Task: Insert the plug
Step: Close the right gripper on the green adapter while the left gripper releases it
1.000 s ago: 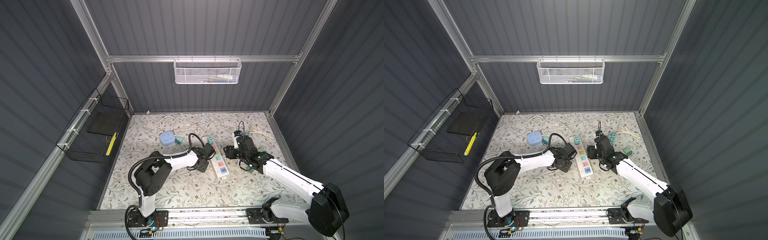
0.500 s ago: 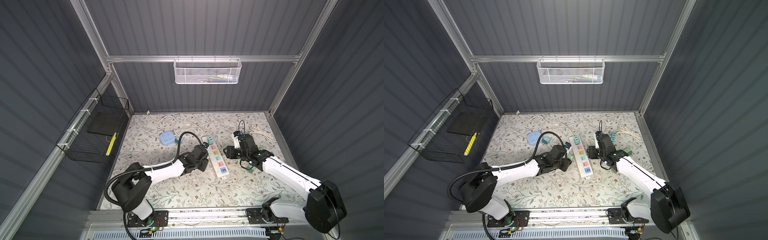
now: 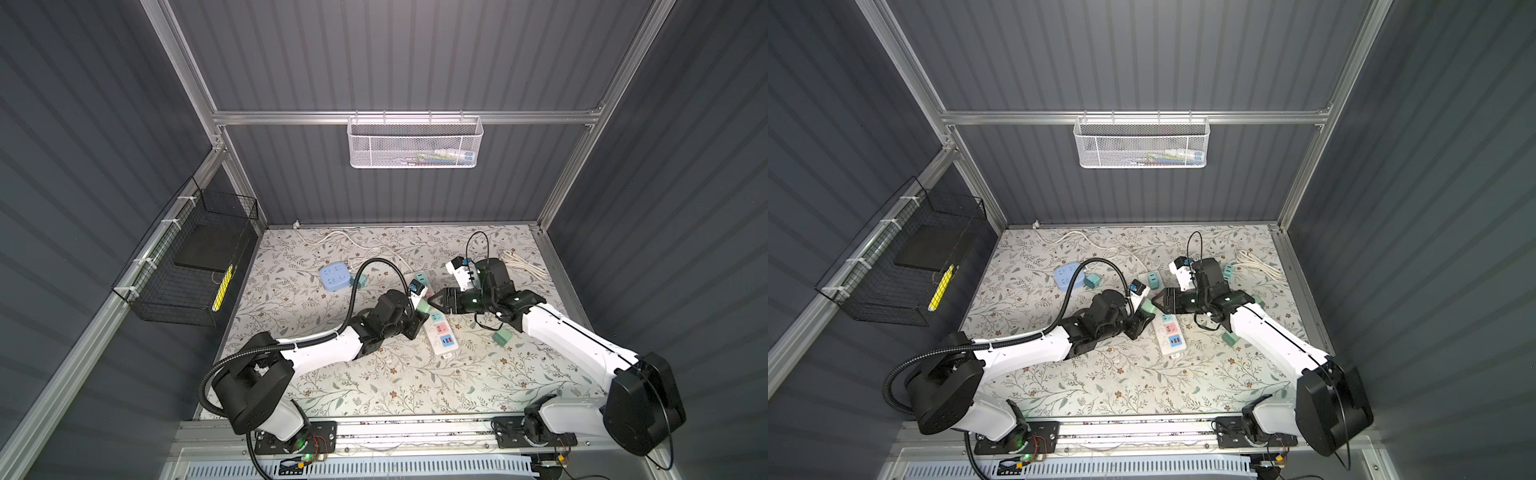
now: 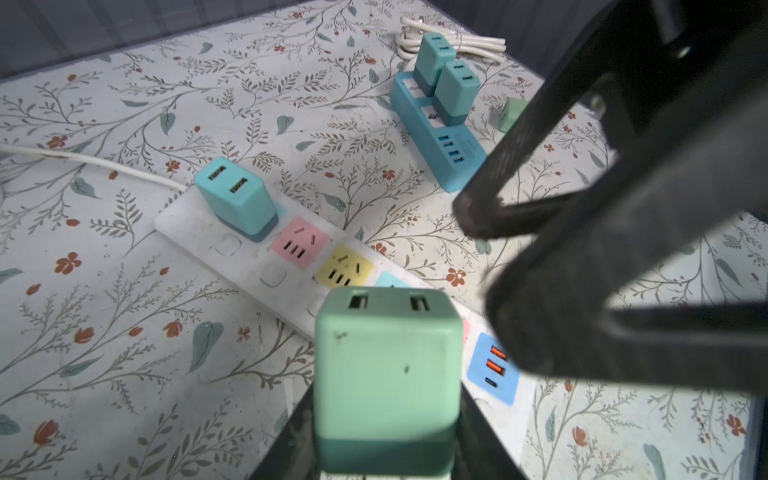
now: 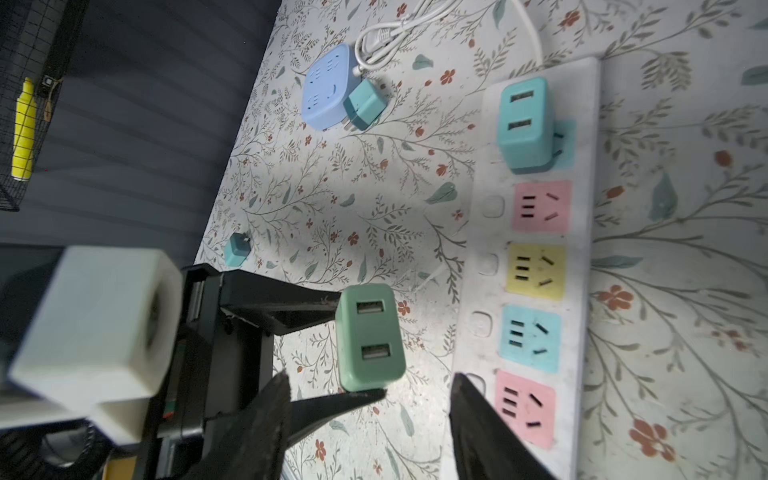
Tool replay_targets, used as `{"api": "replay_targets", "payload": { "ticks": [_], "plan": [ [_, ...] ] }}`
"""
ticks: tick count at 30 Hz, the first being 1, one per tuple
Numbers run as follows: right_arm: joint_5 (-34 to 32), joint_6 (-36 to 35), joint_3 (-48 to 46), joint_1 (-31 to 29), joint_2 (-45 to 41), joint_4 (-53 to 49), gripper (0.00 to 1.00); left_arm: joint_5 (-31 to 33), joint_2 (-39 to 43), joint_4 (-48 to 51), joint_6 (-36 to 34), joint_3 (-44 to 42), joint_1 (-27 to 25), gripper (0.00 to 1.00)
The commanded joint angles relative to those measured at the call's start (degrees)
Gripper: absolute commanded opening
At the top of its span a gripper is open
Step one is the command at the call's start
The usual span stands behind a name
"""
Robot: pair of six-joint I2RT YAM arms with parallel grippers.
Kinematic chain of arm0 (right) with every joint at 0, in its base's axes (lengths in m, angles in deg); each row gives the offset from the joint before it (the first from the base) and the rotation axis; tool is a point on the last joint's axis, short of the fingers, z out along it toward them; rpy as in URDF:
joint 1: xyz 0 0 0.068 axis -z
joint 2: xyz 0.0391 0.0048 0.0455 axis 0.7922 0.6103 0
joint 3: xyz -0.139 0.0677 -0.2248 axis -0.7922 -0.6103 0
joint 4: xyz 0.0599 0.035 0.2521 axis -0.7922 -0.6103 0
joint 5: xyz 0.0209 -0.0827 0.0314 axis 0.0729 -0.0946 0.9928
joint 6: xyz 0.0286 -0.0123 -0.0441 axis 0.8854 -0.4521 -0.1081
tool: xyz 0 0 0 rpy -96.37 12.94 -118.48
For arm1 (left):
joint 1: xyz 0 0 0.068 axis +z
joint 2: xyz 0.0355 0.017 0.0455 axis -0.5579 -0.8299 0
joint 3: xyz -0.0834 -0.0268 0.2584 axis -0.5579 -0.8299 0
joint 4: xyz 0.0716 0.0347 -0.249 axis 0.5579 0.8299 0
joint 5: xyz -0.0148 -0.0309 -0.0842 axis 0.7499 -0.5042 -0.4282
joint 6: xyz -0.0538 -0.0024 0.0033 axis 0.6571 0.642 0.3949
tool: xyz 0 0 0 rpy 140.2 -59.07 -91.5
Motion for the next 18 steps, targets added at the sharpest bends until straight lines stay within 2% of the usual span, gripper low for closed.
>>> {"api": "replay_targets", "payload": {
  "ticks": [1, 7, 16, 18],
  "plan": [
    [5.1, 1.1, 0.8, 0.2, 1.5, 2.0, 0.58, 0.0, 2.1, -1.8, -1.9, 1.7, -0.1, 0.23],
    [8.1, 3.3, 0.2, 0.2, 3.7, 5.7, 0.53, -0.6, 2.1, -1.0, -1.4, 2.6, -0.1, 0.23],
    [11.0, 6.7, -0.1, 0.2, 6.0, 10.6, 0.28, -0.4, 2.6, -0.8, -0.8, 2.4, -0.1, 0.23],
    [11.2, 7.1, -0.8, 0.2, 5.6, 12.1, 0.25, -0.5, 2.5, -0.9, 0.2, 2.1, -0.1, 0.28]
  ]
}}
